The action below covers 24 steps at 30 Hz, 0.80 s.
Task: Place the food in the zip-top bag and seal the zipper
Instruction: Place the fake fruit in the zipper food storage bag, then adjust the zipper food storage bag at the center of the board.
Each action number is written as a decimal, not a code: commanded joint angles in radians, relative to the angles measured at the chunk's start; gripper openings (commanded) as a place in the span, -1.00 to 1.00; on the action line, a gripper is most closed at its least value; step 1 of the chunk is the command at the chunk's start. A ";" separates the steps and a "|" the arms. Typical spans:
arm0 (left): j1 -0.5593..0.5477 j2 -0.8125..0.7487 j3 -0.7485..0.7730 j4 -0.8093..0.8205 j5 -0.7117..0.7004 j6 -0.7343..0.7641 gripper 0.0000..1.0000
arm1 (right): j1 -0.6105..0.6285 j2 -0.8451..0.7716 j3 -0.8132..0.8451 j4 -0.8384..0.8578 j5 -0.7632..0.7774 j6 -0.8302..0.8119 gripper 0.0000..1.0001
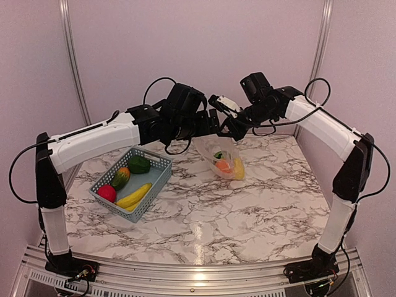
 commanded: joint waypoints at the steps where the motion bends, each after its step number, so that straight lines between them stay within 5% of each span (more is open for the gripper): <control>1: -0.006 -0.144 -0.069 0.091 0.034 0.042 0.98 | -0.010 -0.016 0.022 0.019 0.001 0.013 -1.00; 5: -0.006 -0.244 -0.190 0.079 0.004 -0.006 0.89 | -0.010 -0.014 0.024 0.030 0.008 0.016 -1.00; 11: -0.004 -0.276 -0.322 0.046 0.010 -0.075 0.34 | -0.011 -0.005 0.032 0.046 0.030 0.023 -1.00; 24: 0.050 -0.058 -0.178 -0.014 0.203 -0.113 -0.40 | -0.011 -0.005 0.030 0.059 0.054 0.025 -1.00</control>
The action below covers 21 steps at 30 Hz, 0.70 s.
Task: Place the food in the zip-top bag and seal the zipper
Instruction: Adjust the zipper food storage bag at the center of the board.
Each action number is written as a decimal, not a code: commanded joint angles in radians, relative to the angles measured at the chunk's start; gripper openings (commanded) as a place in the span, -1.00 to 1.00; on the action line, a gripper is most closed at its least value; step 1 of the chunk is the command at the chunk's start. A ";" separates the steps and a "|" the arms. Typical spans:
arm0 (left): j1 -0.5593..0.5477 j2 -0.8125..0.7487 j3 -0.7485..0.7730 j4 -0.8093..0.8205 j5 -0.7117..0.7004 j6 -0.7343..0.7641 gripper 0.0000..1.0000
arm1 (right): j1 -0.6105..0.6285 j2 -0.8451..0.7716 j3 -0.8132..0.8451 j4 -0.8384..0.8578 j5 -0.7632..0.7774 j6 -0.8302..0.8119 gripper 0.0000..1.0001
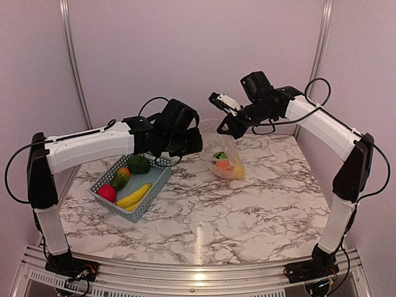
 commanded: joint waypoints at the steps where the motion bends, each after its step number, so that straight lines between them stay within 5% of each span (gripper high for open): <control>1: 0.025 0.065 0.084 -0.033 0.088 -0.016 -0.52 | -0.005 -0.007 0.029 0.028 0.026 0.007 -1.00; 4: 0.040 0.098 0.149 -0.047 0.126 -0.037 -0.98 | -0.006 -0.013 0.028 0.028 0.044 0.006 -1.00; 10: 0.030 0.072 0.306 -0.084 0.112 -0.013 -1.00 | -0.013 -0.036 0.002 0.048 0.135 -0.009 -1.00; 15: 0.040 0.002 0.176 -0.076 0.060 -0.037 -1.00 | -0.036 -0.038 0.007 0.061 0.165 -0.009 -1.00; 21: 0.084 0.047 0.166 -0.091 0.196 -0.076 -1.00 | -0.064 -0.043 0.083 0.074 0.225 -0.038 -1.00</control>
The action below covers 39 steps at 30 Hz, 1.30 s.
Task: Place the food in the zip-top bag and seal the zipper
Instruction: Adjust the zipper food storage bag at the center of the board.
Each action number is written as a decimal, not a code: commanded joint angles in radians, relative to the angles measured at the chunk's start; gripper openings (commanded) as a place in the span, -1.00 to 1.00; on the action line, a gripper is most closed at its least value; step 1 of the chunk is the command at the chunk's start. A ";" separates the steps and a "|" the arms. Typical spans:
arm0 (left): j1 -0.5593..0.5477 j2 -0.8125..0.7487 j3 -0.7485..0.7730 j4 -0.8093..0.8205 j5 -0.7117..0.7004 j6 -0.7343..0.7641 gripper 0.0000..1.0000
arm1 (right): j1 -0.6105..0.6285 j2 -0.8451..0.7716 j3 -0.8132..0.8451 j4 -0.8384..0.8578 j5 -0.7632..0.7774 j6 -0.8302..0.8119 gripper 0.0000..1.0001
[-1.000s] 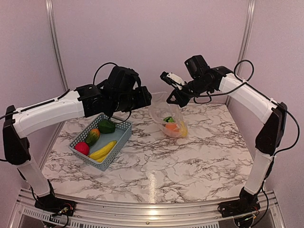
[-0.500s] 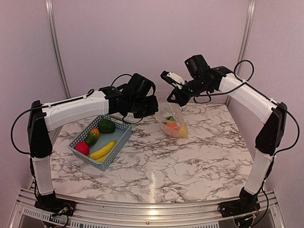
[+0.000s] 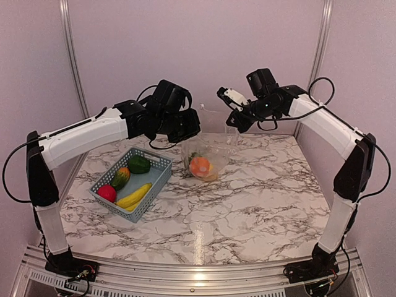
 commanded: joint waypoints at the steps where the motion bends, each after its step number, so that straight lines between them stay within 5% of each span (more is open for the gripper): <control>1: 0.029 0.042 0.025 -0.028 0.059 -0.010 -1.00 | -0.032 -0.036 0.097 0.032 0.091 -0.026 -1.00; 5: 0.030 0.073 0.080 0.059 0.108 0.008 -1.00 | -0.054 -0.049 0.144 0.045 0.124 -0.035 -1.00; 8: 0.029 0.099 0.100 0.099 0.139 0.008 -0.77 | -0.054 -0.071 0.116 0.041 0.108 -0.039 -1.00; 12: 0.036 0.114 0.094 0.069 0.160 0.005 0.27 | -0.054 -0.079 0.048 0.038 0.095 -0.028 -1.00; 16: 0.037 0.068 0.048 0.027 0.140 0.056 0.95 | -0.054 -0.064 -0.012 0.041 0.090 -0.031 -1.00; 26: 0.056 -0.258 -0.289 -0.051 0.024 0.147 0.98 | -0.054 -0.040 -0.047 0.038 0.038 -0.026 -1.00; 31: 0.060 -0.470 -0.472 -0.021 -0.184 0.187 0.98 | -0.054 -0.043 -0.063 0.027 0.001 -0.027 -1.00; 35: 0.060 -0.564 -0.451 -0.033 -0.265 0.287 0.98 | -0.053 -0.045 -0.069 0.006 -0.029 -0.036 -1.00; 39: 0.061 -0.608 -0.400 -0.141 -0.548 0.258 0.98 | -0.053 -0.043 -0.065 -0.014 -0.044 -0.058 -1.00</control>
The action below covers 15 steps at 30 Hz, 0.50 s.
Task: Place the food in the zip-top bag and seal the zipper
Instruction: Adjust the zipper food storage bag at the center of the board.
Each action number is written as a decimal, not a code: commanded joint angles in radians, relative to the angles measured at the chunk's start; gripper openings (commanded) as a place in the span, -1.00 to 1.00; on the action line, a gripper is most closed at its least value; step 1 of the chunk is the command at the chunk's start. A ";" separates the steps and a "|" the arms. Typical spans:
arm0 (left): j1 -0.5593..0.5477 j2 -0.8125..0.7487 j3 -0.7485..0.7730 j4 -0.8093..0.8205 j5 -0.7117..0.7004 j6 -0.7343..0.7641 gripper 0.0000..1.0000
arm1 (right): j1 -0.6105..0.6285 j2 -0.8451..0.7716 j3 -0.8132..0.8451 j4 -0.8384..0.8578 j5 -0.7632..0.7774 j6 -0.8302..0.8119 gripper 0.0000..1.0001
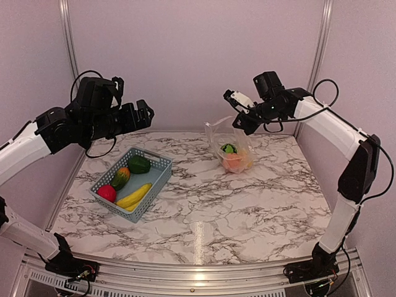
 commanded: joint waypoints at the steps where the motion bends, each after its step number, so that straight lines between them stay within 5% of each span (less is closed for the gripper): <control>1: 0.008 -0.061 0.006 -0.113 -0.384 -0.002 0.98 | -0.005 -0.003 0.004 -0.032 -0.039 -0.030 -1.00; 4: 0.029 -0.126 -0.106 -0.088 -0.447 0.005 0.98 | -0.005 -0.013 -0.007 -0.037 -0.062 -0.056 -1.00; 8: 0.059 -0.175 -0.232 -0.062 -0.263 0.124 0.96 | -0.007 -0.028 -0.042 -0.036 -0.108 -0.067 -1.00; 15: 0.093 -0.091 -0.239 -0.370 -0.141 0.024 0.35 | -0.008 -0.068 -0.144 0.008 -0.167 -0.070 -1.00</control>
